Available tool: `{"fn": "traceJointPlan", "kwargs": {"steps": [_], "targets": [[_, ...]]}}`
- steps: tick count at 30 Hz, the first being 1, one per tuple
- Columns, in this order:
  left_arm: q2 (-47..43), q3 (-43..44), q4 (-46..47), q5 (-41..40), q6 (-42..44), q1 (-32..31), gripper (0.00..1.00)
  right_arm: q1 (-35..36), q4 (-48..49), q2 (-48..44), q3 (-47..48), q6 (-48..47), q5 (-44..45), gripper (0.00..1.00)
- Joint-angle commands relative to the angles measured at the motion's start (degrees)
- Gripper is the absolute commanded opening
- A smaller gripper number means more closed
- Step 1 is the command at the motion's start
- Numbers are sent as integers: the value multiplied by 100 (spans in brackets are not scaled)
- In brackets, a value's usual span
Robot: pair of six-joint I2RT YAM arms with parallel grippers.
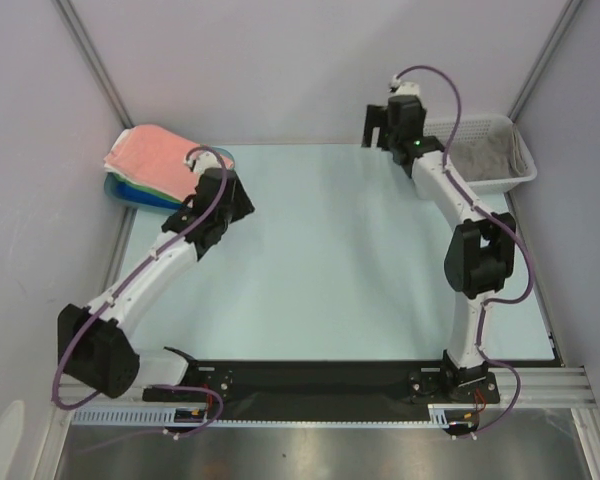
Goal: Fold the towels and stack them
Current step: Neatly place the folded towel into the bin, then grab crumpled towel
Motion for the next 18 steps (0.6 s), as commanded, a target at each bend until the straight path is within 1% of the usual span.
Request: {"fn": "traceJointPlan", "kwargs": {"steps": [1, 2, 3, 4, 5, 6, 7, 9, 13, 15, 18], "targets": [[757, 994, -196, -2247, -533, 407, 54, 159, 356, -629, -962, 574, -632, 99], [1202, 1216, -449, -2354, -665, 538, 54, 308, 445, -718, -1208, 731, -696, 99], [1390, 1392, -556, -2538, -753, 818, 55, 397, 542, -815, -1584, 733, -914, 98], [1557, 1603, -583, -2540, -928, 960, 55, 484, 647, -981, -1762, 724, -925, 98], [1733, 1674, -584, -2453, -1034, 1118, 55, 555, 674, -1035, -1894, 750, -899, 98], [2030, 1762, -645, -2139, -1183, 1450, 54, 678, 709, -1097, -2165, 750, -977, 97], [2198, 1911, -706, -2022, -1385, 1576, 54, 705, 805, -1210, -2273, 768, -1021, 97], [2602, 2105, -751, -1951, -1483, 1769, 54, 766, 885, -1282, -2457, 846, -1135, 96], [3174, 2605, -838, -2004, -1614, 1919, 55, 776, 955, -1405, -2703, 961, -1390, 94], [3351, 2633, -629, -1785, -1580, 2068, 54, 793, 1017, -1501, -2774, 961, -1461, 94], [3807, 2956, -741, -1635, -1641, 2218, 54, 793, 1026, -1615, -2880, 917, -1435, 94]]}}
